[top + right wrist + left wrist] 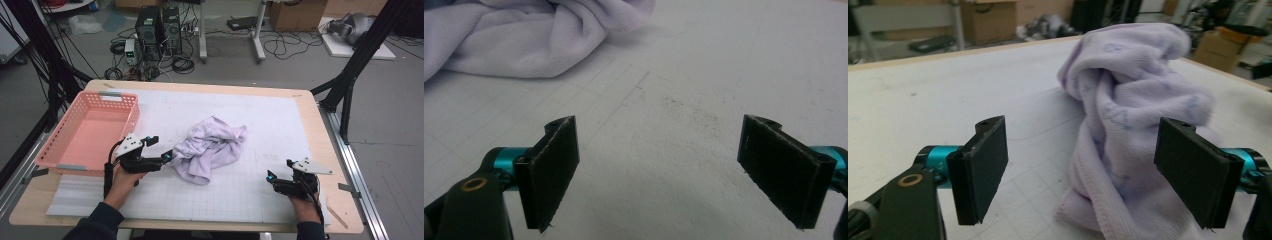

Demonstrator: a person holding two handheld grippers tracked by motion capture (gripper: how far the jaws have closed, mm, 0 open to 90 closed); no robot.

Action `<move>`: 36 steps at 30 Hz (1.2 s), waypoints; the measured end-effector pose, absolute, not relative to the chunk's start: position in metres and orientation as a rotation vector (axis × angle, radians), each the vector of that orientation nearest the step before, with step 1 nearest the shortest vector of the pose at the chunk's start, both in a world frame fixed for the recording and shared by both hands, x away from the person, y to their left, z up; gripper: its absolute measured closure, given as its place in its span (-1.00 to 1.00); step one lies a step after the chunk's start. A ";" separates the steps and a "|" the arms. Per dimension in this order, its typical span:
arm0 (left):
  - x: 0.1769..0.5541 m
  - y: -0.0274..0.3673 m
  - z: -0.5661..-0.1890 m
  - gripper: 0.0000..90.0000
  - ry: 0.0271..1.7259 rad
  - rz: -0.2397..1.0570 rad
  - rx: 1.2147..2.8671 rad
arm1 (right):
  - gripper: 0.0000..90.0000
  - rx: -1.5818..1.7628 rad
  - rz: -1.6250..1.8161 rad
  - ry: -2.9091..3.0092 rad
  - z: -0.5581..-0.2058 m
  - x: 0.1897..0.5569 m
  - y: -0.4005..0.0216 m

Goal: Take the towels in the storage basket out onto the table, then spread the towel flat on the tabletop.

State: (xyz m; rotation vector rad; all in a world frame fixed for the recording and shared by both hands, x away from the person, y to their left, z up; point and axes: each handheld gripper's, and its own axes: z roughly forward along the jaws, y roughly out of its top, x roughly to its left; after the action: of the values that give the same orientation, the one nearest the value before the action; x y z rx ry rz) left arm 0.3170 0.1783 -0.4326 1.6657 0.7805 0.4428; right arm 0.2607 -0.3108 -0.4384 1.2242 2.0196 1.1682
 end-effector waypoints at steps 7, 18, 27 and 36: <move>0.313 0.177 -0.433 -0.63 0.815 0.517 1.679 | -0.66 1.223 1.171 2.037 -0.439 0.264 -0.308; 0.313 0.178 -0.434 -0.63 0.865 0.503 1.659 | -0.65 1.205 1.172 2.074 -0.441 0.268 -0.302; 0.313 0.177 -0.434 -0.63 0.880 0.467 1.649 | -0.65 1.184 1.176 2.082 -0.440 0.269 -0.294; 0.313 0.177 -0.435 -0.50 0.858 0.413 1.662 | -0.65 1.120 1.197 2.128 -0.438 0.280 -0.274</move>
State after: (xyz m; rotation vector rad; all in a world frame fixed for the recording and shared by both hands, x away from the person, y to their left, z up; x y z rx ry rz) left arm 0.3128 0.1768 -0.4350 1.6616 0.8580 0.4134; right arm 0.2801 -0.2736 -0.4383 1.1201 2.1275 1.1969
